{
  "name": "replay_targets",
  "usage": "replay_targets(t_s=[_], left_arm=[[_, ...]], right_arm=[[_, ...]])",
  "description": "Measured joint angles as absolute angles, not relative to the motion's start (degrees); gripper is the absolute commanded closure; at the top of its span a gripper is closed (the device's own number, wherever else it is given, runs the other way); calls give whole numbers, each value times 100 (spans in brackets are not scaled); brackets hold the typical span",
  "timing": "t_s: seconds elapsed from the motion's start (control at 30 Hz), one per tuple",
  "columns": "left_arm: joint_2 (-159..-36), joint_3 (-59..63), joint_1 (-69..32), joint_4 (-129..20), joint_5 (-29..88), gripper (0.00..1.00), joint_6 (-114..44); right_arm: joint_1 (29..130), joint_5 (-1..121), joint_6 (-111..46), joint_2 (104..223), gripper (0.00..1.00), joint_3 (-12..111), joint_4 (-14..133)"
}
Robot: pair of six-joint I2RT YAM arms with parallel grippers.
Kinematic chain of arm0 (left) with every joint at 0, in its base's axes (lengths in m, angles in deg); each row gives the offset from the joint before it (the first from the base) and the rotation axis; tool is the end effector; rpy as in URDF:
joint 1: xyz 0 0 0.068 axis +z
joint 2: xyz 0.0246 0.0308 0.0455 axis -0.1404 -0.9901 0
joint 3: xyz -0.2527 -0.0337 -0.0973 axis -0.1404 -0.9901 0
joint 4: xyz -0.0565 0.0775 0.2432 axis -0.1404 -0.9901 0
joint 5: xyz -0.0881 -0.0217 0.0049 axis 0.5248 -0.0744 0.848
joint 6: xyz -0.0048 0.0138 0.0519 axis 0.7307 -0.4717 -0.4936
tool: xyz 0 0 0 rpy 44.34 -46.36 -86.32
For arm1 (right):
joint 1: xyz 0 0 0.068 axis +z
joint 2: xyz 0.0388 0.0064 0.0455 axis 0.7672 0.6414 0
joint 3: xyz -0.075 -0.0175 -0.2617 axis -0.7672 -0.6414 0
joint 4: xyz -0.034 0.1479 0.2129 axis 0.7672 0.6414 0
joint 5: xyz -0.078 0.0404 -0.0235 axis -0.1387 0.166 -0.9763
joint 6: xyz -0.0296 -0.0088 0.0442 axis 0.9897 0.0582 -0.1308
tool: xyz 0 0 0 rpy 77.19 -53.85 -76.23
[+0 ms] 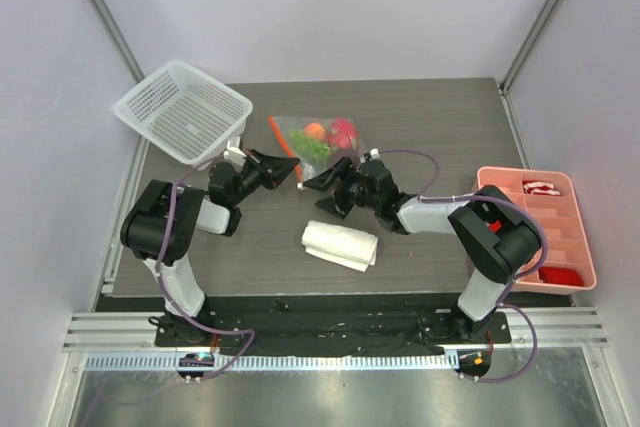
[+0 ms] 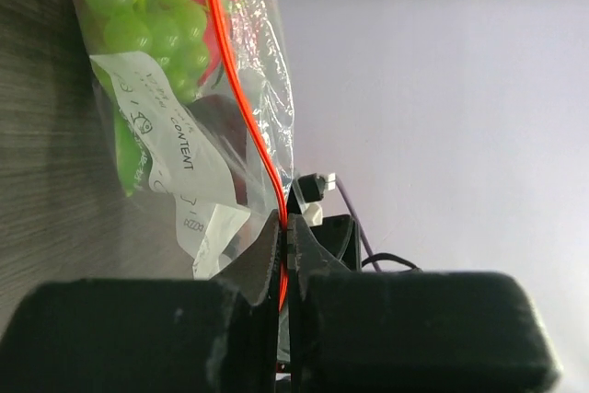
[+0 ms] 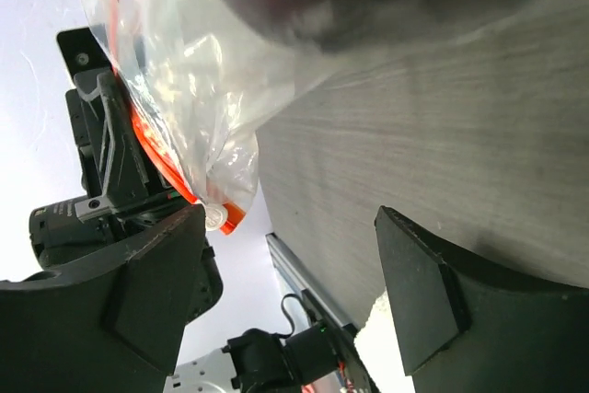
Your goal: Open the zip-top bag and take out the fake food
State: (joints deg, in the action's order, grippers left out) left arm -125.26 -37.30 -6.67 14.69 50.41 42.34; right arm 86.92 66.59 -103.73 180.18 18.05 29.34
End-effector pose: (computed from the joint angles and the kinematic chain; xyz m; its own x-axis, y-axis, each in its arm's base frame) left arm 0.3090 -0.0991 0.1583 -0.6917 -0.7219 -0.0210 0.0159 0.0139 -0.9998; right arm 0.2742 0.2157 0.1698 -0.8066 0.5841 -0.0910 0.1647 0.3699 0.9144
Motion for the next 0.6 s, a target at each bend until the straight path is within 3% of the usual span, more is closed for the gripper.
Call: replay_targets(t_s=[0.6], left_arm=[[-12438, -4067, -767, 1705, 5041, 100, 4490]], right_arm=[[8966, 5805, -11580, 18225, 36, 1560, 1380]])
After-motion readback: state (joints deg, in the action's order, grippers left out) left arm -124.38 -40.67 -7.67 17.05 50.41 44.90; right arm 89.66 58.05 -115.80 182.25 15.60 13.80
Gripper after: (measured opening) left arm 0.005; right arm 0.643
